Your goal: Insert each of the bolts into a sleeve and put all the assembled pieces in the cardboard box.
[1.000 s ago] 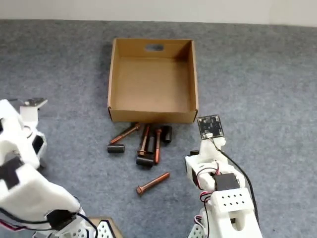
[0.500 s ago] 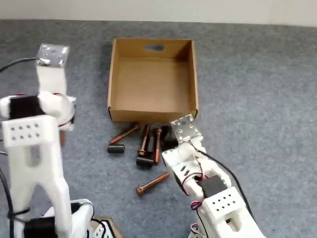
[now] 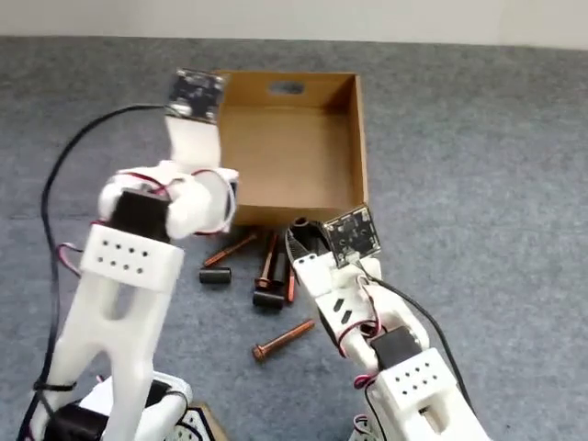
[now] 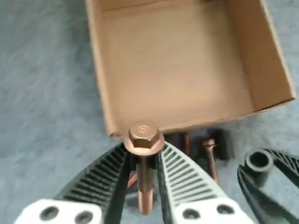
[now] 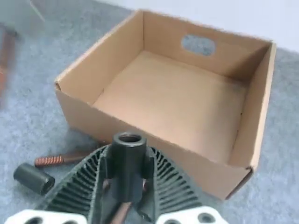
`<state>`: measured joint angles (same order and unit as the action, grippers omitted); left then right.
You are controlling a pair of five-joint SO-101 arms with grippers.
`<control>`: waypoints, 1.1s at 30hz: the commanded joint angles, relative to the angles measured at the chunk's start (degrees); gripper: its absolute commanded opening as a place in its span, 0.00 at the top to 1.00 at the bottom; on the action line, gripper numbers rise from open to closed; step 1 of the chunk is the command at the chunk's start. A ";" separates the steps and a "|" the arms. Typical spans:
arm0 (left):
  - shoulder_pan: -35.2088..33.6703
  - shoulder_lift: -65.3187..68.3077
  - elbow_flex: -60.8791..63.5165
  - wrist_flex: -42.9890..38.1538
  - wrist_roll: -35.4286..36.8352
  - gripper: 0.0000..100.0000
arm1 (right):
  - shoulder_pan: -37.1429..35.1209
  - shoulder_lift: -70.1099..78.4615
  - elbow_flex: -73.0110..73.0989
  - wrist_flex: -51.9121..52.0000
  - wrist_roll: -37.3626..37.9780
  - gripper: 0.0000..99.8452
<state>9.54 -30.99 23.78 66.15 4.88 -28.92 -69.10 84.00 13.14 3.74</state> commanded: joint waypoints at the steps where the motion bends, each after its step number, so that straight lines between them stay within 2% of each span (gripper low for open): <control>1: 1.63 -2.42 3.65 -8.44 0.53 0.99 | -0.13 -5.41 1.10 -0.13 -0.53 0.99; 8: 5.93 -5.85 8.22 -15.21 0.88 0.99 | -0.13 -13.58 6.55 -0.31 -0.53 0.99; 18: 9.98 -26.07 18.33 -23.12 0.88 0.99 | -0.22 -15.52 7.96 -0.31 -0.53 0.99; 26: 15.43 -34.95 33.80 -37.80 0.97 0.99 | -0.13 -15.34 7.96 -0.31 -0.53 0.99; 30: 17.01 -35.30 36.88 -42.11 1.67 0.99 | 0.04 -15.34 9.71 -4.97 -0.26 0.99; 33: 16.84 -35.38 36.88 -42.20 7.65 0.99 | 0.31 -15.25 12.97 -11.56 -0.18 0.99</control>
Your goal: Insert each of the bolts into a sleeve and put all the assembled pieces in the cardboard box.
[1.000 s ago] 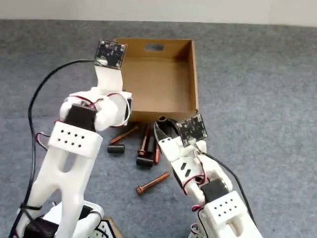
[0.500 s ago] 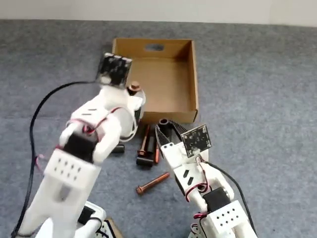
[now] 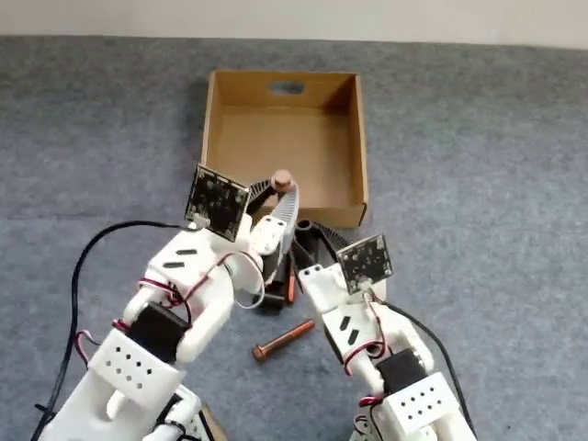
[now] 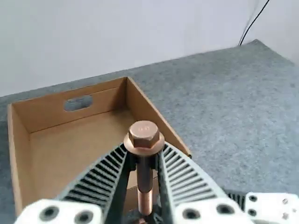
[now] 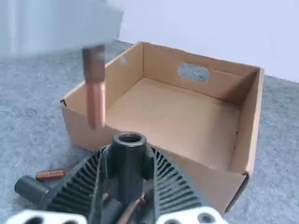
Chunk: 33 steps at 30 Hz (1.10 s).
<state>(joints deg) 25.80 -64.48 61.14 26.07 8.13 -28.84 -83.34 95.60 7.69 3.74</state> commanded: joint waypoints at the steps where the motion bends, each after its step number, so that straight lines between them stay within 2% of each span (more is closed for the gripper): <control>1: 0.48 -1.89 -0.57 -2.20 6.15 0.99 | 0.22 -1.01 2.33 -8.04 -0.18 0.99; 10: 0.92 -1.89 -0.75 -2.55 8.00 0.99 | 0.22 -1.01 3.91 -11.38 -0.09 0.99; 14: 0.48 -1.98 -0.84 -7.30 7.82 0.99 | 0.13 -1.01 3.91 -11.38 -0.09 0.99; 21: 0.48 -2.15 -0.84 -10.73 7.74 0.99 | 0.13 -1.01 4.09 -11.38 -0.09 0.99; 33: 0.92 -13.32 5.14 -10.99 7.74 0.99 | 0.13 -1.01 4.18 -11.38 -0.09 0.99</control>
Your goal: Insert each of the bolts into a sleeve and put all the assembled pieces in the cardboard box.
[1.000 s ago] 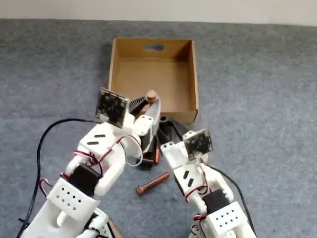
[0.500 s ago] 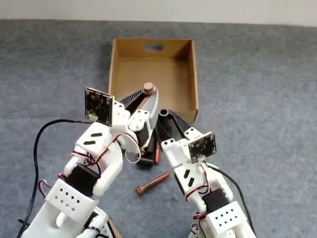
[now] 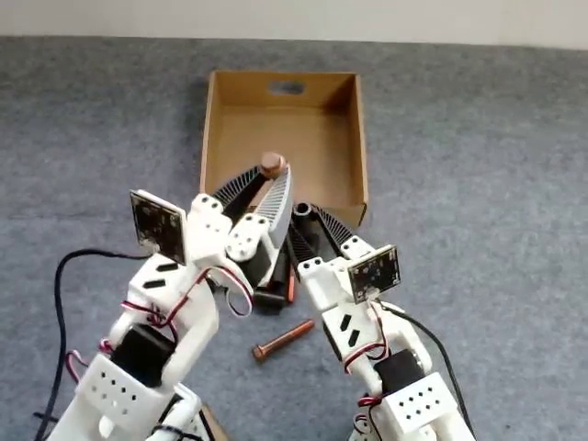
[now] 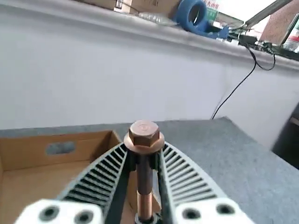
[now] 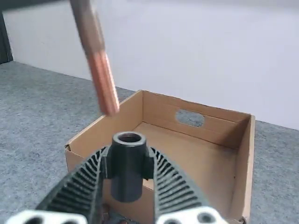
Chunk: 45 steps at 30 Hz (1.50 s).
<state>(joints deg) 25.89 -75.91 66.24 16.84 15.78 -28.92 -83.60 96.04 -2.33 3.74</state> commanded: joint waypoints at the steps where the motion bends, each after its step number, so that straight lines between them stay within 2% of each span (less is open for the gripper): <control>1: 0.84 -1.80 0.13 -1.76 0.09 0.99 | 0.22 -0.75 3.74 -1.36 -0.09 0.99; 13: 0.84 -1.71 0.57 -5.98 0.00 0.99 | 0.22 -0.75 3.74 -1.36 -0.09 0.99; 18: 1.36 -1.71 0.57 -6.07 -6.68 0.99 | 0.22 -0.75 3.74 -1.36 -0.09 0.99; 22: 4.09 -1.71 0.57 -6.07 -9.23 0.99 | 0.22 -0.75 3.74 -1.36 -0.09 0.99; 32: 4.44 -1.54 0.66 -5.98 -9.14 0.99 | 0.22 -0.75 3.74 -1.27 -0.09 0.99; 40: 3.74 9.19 -3.56 -5.98 -9.23 0.99 | 0.22 -0.75 3.82 -1.10 -0.09 0.99; 45: 2.95 9.89 -4.18 -5.80 -9.23 0.99 | 0.22 -0.75 3.82 -1.01 -0.09 0.99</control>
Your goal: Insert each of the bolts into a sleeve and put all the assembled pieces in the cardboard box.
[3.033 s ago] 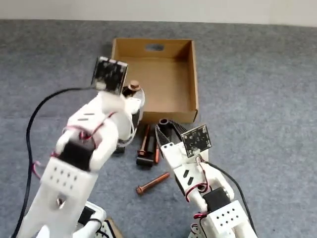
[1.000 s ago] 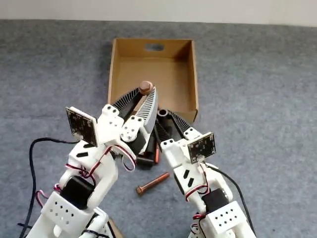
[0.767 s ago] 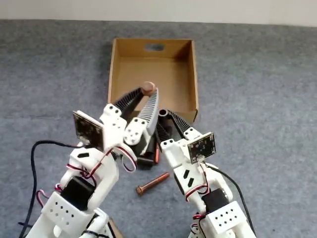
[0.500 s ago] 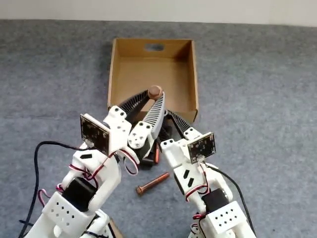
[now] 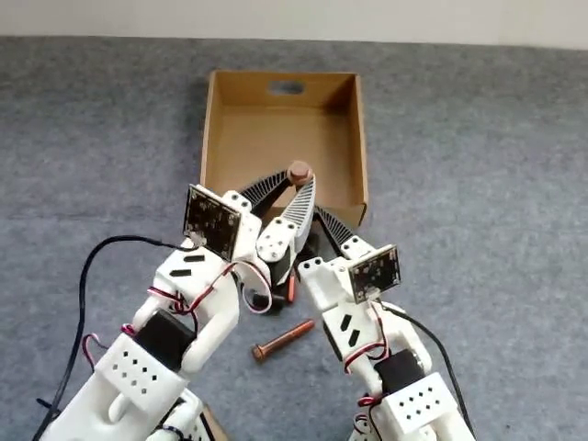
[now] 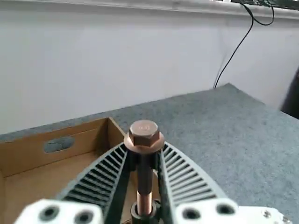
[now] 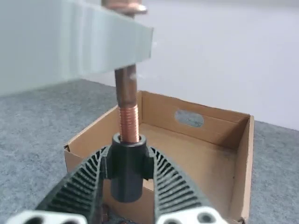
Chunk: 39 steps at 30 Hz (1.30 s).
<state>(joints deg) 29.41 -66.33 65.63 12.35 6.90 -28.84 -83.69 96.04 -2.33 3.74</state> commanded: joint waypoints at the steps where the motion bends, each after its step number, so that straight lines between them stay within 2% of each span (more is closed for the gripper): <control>1: -0.57 0.40 -3.56 -0.44 -0.35 0.99 | 0.13 -0.66 3.82 -1.01 -0.09 0.99; 13: -3.21 1.19 -10.59 14.51 -0.26 0.99 | 0.13 -0.66 3.82 -1.01 -0.09 0.99; 20: -2.95 12.79 -19.74 22.33 -0.26 0.99 | 0.13 -0.66 3.91 -1.01 -0.09 0.99; 26: -2.95 14.11 -21.05 23.21 -0.26 0.99 | 0.13 -0.66 4.79 -1.01 -0.09 0.99; 33: -3.03 14.11 -17.10 23.21 -0.26 0.98 | 0.13 -0.66 4.88 -1.01 -0.09 0.99; 39: -3.38 14.11 -16.04 23.21 -0.18 0.85 | 0.13 -0.66 4.97 -1.01 -0.09 0.99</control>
<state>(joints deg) 27.38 -52.35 49.71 35.47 7.08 -28.92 -83.60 96.13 -2.24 3.65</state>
